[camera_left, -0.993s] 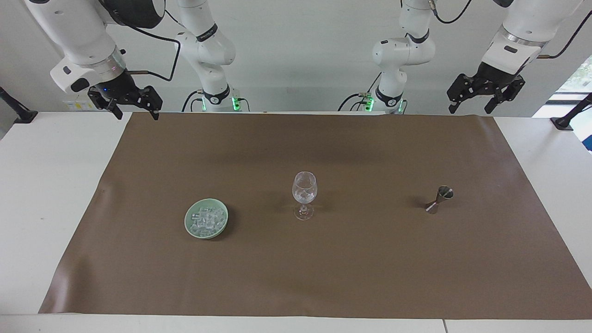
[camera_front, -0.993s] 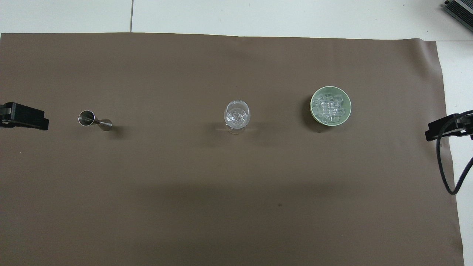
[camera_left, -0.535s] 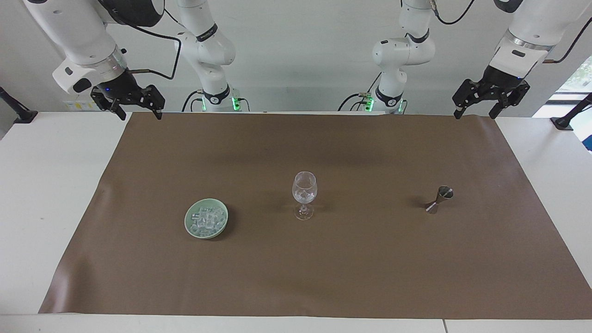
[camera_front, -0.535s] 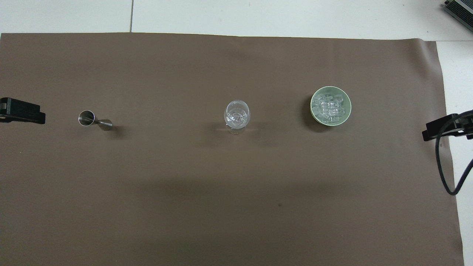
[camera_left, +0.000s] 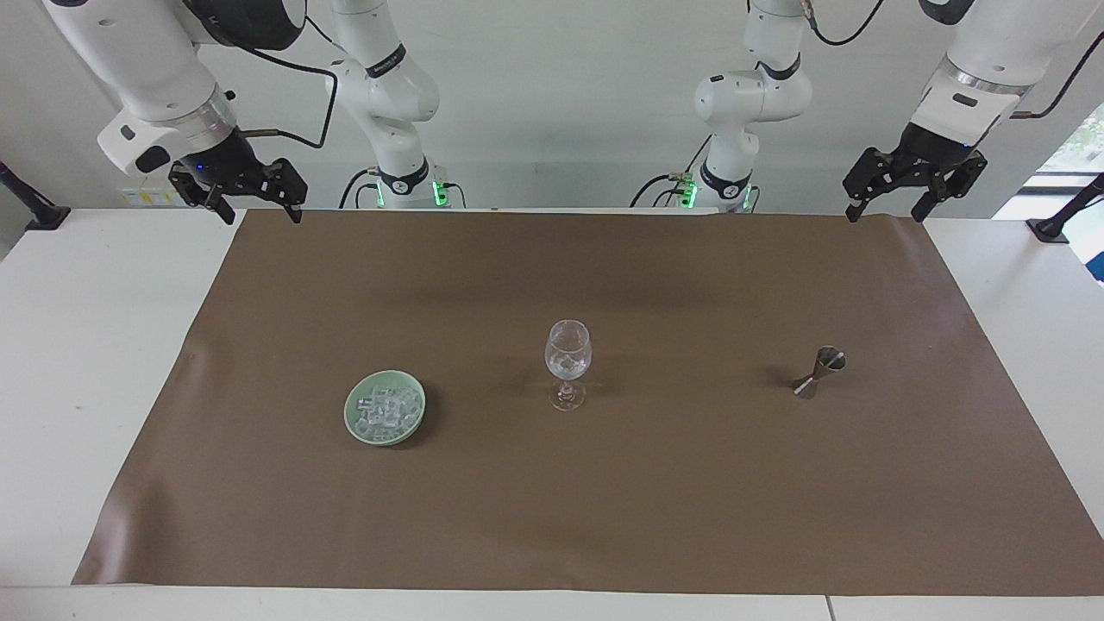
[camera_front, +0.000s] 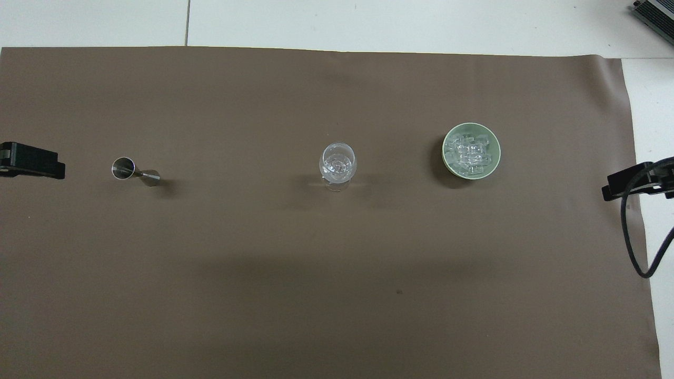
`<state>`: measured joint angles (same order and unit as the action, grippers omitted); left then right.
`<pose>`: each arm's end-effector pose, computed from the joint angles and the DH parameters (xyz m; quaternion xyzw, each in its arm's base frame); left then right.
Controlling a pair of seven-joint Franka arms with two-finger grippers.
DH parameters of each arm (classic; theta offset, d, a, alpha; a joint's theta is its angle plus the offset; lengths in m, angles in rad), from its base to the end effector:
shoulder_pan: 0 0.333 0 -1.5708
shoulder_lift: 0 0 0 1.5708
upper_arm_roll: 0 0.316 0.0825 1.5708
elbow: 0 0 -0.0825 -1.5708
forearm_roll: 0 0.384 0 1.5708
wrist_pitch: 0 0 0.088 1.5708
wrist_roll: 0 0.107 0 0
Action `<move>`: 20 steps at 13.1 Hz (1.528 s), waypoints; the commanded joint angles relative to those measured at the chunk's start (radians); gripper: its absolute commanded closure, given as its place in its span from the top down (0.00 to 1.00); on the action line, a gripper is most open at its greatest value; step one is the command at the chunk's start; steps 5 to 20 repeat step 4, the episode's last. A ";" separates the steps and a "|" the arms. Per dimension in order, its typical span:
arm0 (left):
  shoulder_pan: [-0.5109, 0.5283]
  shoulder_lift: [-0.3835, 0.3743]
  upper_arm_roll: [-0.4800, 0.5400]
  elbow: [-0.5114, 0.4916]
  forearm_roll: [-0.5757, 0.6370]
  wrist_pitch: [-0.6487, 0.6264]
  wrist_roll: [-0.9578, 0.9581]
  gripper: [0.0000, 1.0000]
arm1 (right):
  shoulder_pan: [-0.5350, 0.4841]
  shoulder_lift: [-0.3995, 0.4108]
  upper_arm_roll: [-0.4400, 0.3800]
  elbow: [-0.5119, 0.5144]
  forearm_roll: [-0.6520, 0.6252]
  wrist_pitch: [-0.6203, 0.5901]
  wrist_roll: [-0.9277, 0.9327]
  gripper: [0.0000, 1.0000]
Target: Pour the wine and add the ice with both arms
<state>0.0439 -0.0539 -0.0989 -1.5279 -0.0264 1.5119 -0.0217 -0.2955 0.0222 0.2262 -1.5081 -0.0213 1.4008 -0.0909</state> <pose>0.5306 -0.0339 0.6685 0.9996 -0.0176 0.0184 0.0112 0.5415 -0.0417 0.6279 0.9978 0.0098 -0.0649 0.0029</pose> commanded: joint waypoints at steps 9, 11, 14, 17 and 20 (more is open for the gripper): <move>0.005 -0.035 -0.004 -0.044 0.005 -0.006 0.016 1.00 | -0.016 -0.025 0.002 -0.027 0.018 -0.006 -0.032 1.00; 0.005 -0.035 -0.004 -0.044 0.005 -0.006 0.016 1.00 | -0.016 -0.025 0.002 -0.027 0.018 -0.006 -0.032 1.00; 0.005 -0.035 -0.004 -0.044 0.005 -0.006 0.016 1.00 | -0.016 -0.025 0.002 -0.027 0.018 -0.006 -0.032 1.00; 0.005 -0.035 -0.004 -0.044 0.005 -0.006 0.016 1.00 | -0.016 -0.025 0.002 -0.027 0.018 -0.006 -0.032 1.00; 0.005 -0.035 -0.004 -0.044 0.005 -0.006 0.016 1.00 | -0.016 -0.025 0.002 -0.027 0.018 -0.006 -0.032 1.00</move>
